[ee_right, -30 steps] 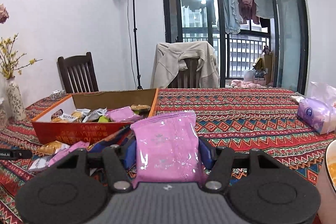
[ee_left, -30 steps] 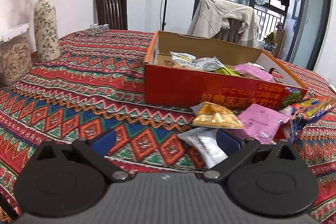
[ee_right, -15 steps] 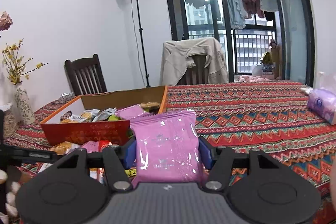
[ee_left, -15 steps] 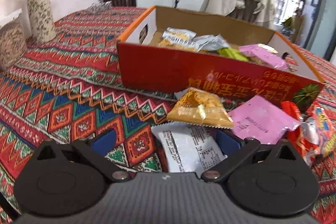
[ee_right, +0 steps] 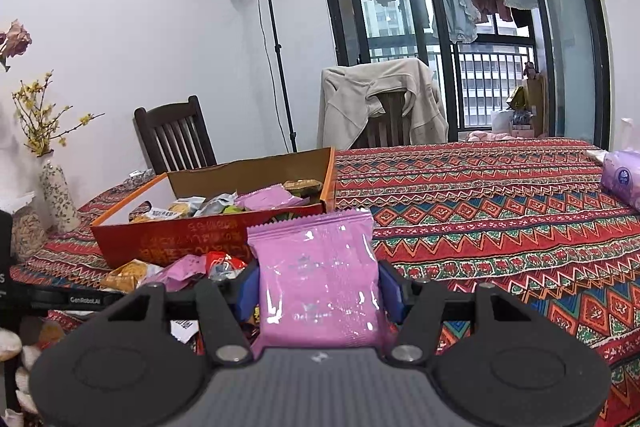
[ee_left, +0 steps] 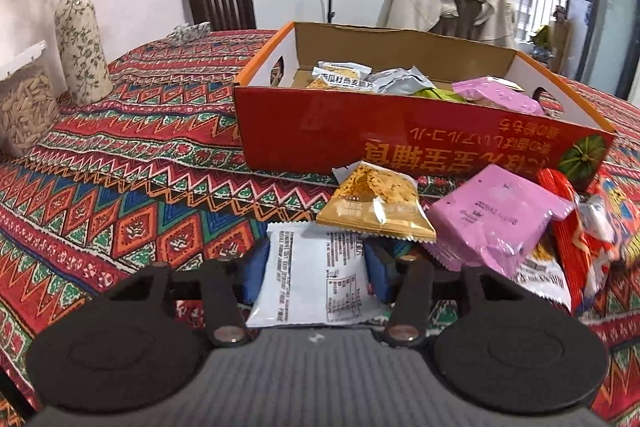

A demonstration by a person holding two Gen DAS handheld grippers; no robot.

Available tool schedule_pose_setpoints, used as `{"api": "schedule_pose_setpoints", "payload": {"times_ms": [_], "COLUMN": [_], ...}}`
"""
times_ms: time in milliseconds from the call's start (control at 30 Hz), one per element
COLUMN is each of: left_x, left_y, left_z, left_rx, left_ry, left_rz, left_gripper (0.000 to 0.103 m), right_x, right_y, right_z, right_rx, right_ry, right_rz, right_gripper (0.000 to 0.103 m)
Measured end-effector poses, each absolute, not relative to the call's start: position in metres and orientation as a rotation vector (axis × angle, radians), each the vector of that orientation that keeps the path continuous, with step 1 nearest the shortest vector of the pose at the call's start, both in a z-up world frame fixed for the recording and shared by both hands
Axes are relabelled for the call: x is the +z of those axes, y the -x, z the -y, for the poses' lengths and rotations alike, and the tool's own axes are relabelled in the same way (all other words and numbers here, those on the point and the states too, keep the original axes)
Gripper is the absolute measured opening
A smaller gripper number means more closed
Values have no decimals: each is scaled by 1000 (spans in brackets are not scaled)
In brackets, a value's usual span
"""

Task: Organize snacks
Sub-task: 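Grasp a pink packet with the right gripper while the left gripper grasps a white wrapper, then carry the pink packet and white wrapper into the box and open both grippers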

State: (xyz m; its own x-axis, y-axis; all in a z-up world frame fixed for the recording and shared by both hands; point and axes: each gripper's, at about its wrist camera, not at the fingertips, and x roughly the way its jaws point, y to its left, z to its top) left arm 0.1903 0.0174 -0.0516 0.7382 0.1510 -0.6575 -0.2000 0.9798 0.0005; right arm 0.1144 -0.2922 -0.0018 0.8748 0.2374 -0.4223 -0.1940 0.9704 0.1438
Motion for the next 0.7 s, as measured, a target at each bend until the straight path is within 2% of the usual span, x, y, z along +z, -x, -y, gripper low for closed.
{"api": "schedule_pose_setpoints", "payload": {"times_ms": [133, 700], "left_x": [-51, -17], "left_y": [-179, -142], "left_z": [-20, -39], "left_rx": [159, 145], "left_ry": [59, 85], "left_rz": [-701, -554], "left_gripper": [46, 46], "right_x": [-2, 6], "right_y": [-114, -109], "right_z": [292, 272], "right_rx": [226, 245], "right_ry": [-97, -64], "right_rz": [-454, -437], "right_gripper": [59, 59]}}
